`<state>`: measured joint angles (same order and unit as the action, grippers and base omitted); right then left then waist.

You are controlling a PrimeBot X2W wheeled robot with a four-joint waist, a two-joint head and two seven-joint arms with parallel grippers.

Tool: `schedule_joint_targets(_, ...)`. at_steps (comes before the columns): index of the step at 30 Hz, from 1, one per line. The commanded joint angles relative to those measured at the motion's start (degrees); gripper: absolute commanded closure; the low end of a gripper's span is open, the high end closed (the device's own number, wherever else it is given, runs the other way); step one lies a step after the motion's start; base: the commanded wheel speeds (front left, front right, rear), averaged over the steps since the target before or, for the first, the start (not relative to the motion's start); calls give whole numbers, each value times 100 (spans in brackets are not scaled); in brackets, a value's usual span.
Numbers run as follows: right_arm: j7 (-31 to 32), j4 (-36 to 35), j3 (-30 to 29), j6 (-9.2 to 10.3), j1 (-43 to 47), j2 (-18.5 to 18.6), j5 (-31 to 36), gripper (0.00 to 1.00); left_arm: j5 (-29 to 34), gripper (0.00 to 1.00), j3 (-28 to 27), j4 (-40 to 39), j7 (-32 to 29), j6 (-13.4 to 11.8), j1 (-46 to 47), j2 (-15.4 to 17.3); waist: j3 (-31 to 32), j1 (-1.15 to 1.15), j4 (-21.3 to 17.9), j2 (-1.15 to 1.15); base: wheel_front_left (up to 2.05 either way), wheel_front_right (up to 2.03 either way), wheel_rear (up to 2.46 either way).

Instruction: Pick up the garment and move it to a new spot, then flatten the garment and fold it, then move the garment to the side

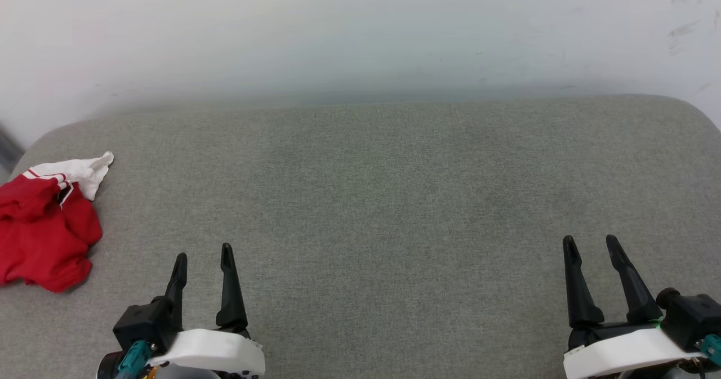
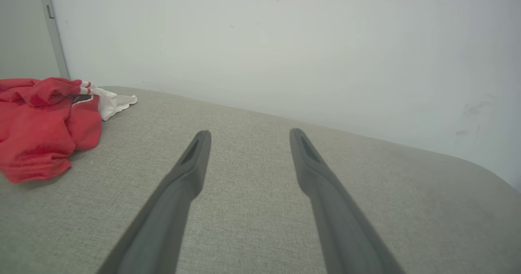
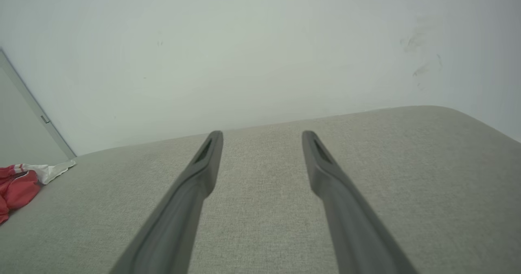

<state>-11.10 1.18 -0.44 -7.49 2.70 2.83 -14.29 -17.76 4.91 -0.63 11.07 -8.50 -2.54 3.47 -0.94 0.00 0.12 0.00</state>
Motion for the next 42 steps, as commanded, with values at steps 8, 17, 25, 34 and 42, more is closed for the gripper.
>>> schedule_joint_targets(8, -132, -148, 6, 0, 57, 9, 439, 0, 447, 0, 45, -82, 139, 25, -59, 6, 1, 0, -8, 0, 0, 0, 0)
schedule_joint_targets(17, -219, -247, 13, 0, 113, 9, 703, 0, 739, 0, 39, -90, 232, 104, -131, -17, -1, 0, -1, 0, 0, 0, 0)
schedule_joint_targets(25, -311, -286, 23, 1, 175, 8, 919, 0, 999, 0, -23, -46, 317, 204, -155, -40, -8, 0, 4, 0, 0, 0, 0)
schedule_joint_targets(34, -403, -276, 60, 1, 241, 8, 1110, 0, 1276, 0, -88, -5, 402, 259, -194, -57, -15, 0, -15, 0, 0, 0, 0)
schedule_joint_targets(42, -414, -186, 52, 1, 245, 7, 902, 0, 1147, 0, -115, 84, 417, 281, -157, -59, -16, 0, -39, 0, 0, 0, 0)
